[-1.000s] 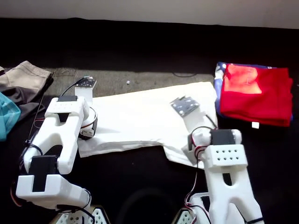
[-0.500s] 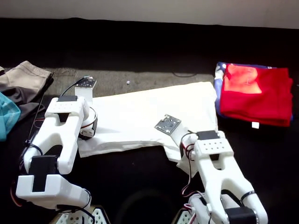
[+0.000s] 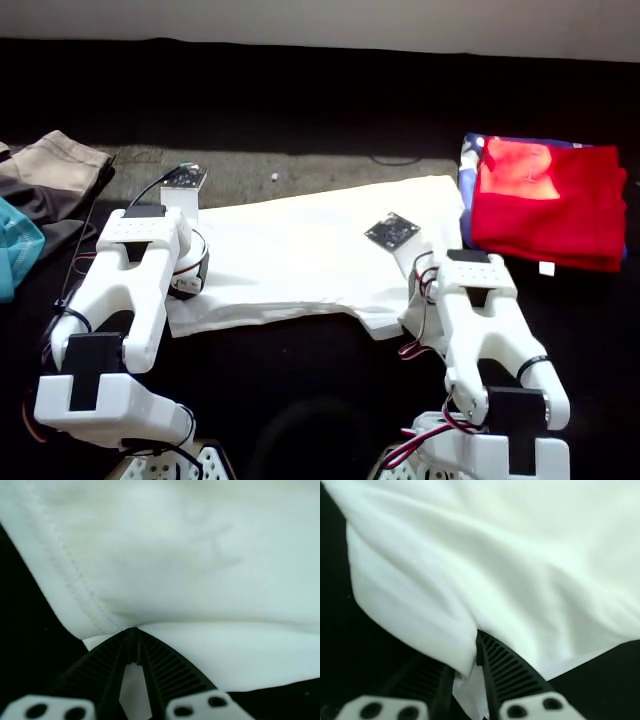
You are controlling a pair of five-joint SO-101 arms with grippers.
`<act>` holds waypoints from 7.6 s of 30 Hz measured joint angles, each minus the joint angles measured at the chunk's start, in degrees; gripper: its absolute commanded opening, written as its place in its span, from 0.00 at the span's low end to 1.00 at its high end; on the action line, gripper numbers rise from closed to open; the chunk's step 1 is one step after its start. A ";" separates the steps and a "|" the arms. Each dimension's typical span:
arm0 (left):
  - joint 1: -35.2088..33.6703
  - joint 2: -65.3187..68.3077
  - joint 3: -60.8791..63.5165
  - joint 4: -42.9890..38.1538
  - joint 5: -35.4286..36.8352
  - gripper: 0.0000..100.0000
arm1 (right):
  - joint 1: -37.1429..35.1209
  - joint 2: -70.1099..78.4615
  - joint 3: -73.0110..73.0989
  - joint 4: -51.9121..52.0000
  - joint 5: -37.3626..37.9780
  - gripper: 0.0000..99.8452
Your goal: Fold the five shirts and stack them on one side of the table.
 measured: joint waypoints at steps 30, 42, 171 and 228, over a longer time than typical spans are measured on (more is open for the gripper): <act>0.00 0.00 0.00 -0.09 0.00 0.01 | -2.55 21.89 -38.86 -6.33 -31.65 0.18; 0.00 0.00 0.00 -0.09 0.00 0.01 | 1.49 21.36 -45.27 3.43 -43.60 0.15; -13.36 30.24 -44.22 28.04 11.52 0.01 | -1.41 -7.03 -71.21 44.40 -32.35 0.13; 36.84 21.36 -65.93 30.33 2.37 0.01 | 24.18 -37.19 34.64 -17.67 -26.90 0.13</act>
